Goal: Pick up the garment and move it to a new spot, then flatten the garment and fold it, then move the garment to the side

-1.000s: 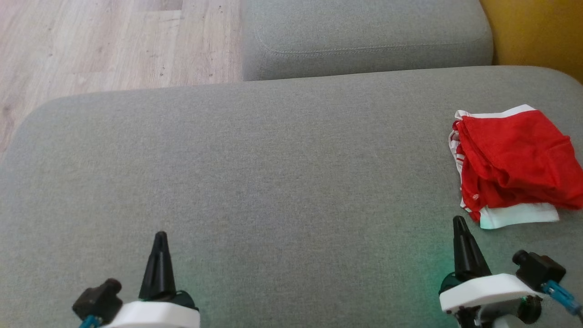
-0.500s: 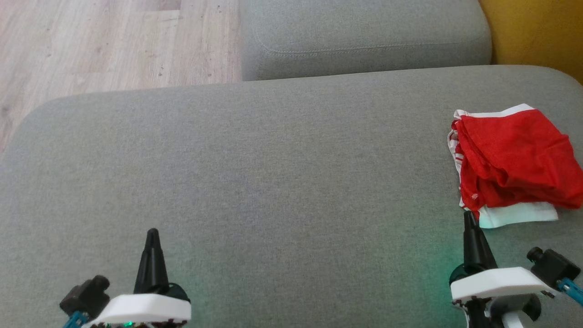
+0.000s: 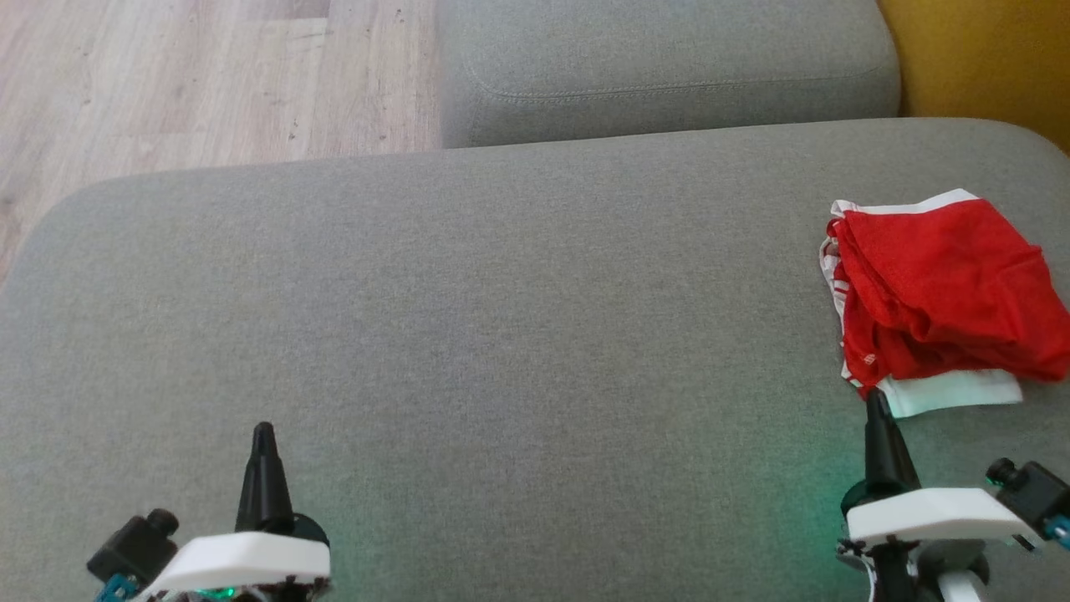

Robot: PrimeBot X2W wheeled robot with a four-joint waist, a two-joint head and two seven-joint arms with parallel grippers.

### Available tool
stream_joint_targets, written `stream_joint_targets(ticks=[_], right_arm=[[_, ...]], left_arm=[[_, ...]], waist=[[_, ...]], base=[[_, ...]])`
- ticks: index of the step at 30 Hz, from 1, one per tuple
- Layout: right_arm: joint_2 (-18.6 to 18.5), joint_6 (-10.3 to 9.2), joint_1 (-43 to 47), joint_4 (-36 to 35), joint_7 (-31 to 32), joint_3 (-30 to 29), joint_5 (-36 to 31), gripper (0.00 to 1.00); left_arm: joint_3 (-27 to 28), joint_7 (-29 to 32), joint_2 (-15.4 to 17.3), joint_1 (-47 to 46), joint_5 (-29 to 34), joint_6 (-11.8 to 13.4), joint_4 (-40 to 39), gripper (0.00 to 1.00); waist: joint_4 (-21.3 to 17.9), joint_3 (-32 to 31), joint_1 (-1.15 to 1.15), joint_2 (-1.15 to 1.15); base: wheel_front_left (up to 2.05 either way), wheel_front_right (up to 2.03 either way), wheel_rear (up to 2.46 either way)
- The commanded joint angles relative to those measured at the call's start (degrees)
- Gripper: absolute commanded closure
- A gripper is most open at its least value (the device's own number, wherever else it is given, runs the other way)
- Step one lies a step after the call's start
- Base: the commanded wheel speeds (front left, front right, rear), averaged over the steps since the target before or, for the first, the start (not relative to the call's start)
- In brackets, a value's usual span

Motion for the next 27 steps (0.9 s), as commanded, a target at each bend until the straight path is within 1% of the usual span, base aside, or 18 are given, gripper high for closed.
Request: stream_joint_targets(ticks=[1,27], right_arm=[[-1.0,-0.02,-3.5,-2.3,0.4,0.0,1.9,1.0],[-1.2,-0.03,-4.5,-3.2,4.4,-2.3,16.6,1.0]], left_arm=[[1.9,0.6,0.4,-3.3,-1.8,-0.4,-1.6,1.0],[5.0,4.9,0.4,-4.7,-15.9,-0.9,-1.3,1.0]], waist=[[0.0,0.0,0.0,0.0],[-0.4,0.1,0.0,0.0]], base=[[0.0,0.0,0.0],[0.0,0.0,0.0]])
